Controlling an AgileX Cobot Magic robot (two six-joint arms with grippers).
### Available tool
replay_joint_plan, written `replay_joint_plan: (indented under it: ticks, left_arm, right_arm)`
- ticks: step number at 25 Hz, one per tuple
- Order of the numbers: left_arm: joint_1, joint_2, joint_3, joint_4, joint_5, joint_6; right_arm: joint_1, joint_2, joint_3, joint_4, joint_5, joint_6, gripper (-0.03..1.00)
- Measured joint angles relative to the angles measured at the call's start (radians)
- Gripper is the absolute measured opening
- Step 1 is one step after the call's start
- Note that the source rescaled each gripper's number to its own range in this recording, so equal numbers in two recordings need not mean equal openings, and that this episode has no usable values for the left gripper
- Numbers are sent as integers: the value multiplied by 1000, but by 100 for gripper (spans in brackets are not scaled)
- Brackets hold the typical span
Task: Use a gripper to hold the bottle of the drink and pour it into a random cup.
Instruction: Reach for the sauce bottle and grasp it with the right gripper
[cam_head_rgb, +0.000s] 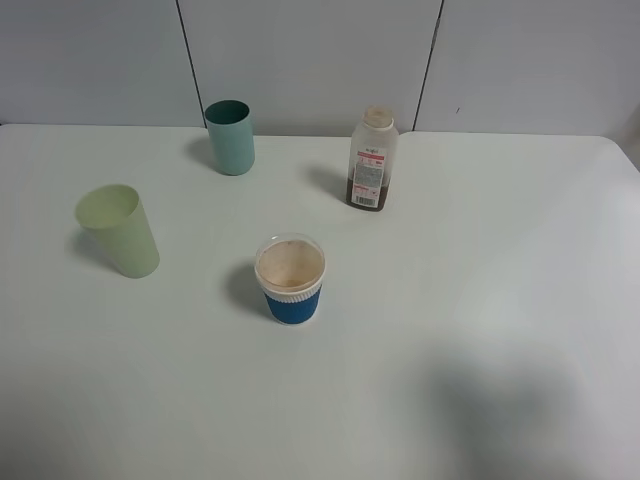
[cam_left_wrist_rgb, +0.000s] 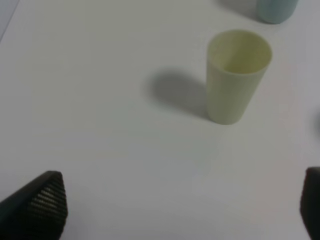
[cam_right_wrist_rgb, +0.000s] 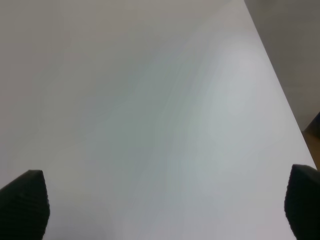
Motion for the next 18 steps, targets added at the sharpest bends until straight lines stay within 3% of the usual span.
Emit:
replay_joint_plan:
  ticks: [18]
  left_arm:
    - [0,0,0,0,0,0]
  right_arm:
    - [0,0,0,0,0,0,91]
